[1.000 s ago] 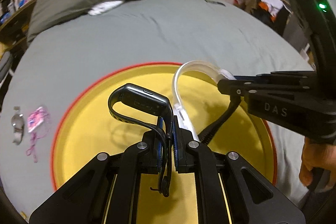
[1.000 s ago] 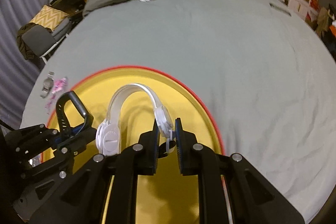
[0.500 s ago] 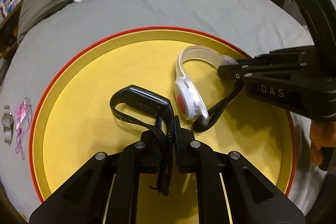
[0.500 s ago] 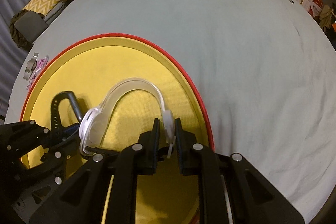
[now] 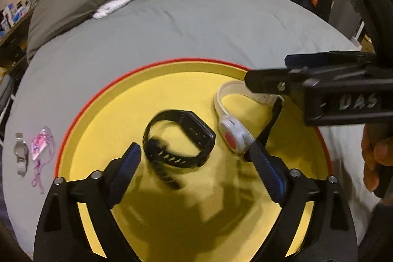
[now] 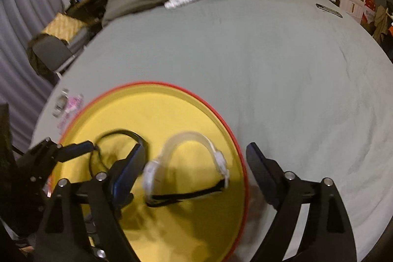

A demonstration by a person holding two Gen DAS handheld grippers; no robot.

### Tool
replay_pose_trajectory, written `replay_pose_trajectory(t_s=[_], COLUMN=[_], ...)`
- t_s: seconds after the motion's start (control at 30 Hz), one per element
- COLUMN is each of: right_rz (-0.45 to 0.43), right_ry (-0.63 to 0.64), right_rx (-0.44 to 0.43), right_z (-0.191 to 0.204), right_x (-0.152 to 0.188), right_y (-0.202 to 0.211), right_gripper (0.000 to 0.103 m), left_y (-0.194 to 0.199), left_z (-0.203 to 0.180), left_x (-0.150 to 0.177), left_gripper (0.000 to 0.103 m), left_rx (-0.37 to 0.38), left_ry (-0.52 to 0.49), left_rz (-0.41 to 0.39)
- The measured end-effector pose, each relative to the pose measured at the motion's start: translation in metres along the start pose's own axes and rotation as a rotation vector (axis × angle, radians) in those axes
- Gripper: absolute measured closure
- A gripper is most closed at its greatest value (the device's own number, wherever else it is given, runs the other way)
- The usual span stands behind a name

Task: Organize jewelry
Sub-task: 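Open both tools to drop the band and headphones into the tray, then grasp the silver mesh watch with the left tool while the right tool grasps the pink card badge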

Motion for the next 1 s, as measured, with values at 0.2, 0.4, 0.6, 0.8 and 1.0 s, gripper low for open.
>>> replay_pose_trajectory(t_s=[0.2,0.4,0.6,0.8,1.0], right_rz=[-0.058,-0.107,-0.12,-0.125,-0.074], right_ry=[0.017,0.081,0.182,0.268,0.301], right_rx=[-0.04,-0.085,-0.129,-0.151,-0.142], right_z=[0.022,0.065,0.126,0.179,0.219], right_x=[-0.008,-0.016,-0.024,-0.03,-0.04], right_y=[0.019,0.029,0.025,0.016,-0.019], right_gripper=[0.018,0.018,0.018,0.018,0.018], left_y=[0.023,0.051,0.08,0.097,0.087], left_z=[0.013,0.055,0.128,0.212,0.289], left_x=[0.008,0.024,0.041,0.057,0.067], left_gripper=[0.012,0.01,0.008,0.006,0.006], left_rx=[0.002,-0.059,-0.123,-0.178,-0.167], left_ry=[0.027,0.064,0.155,0.261,0.458], left_rz=[-0.011,-0.035,-0.06,-0.069,-0.063])
Point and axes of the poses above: each gripper's, at about its wrist camera, not at the fingertips, and y roughly against the way its jaws point, z to its left, x to its underside, the point moved 7 cm from there along -y, roughly the way its jaws point, and after that the axes turned 11 degrees about z, right-handed, at the moved point
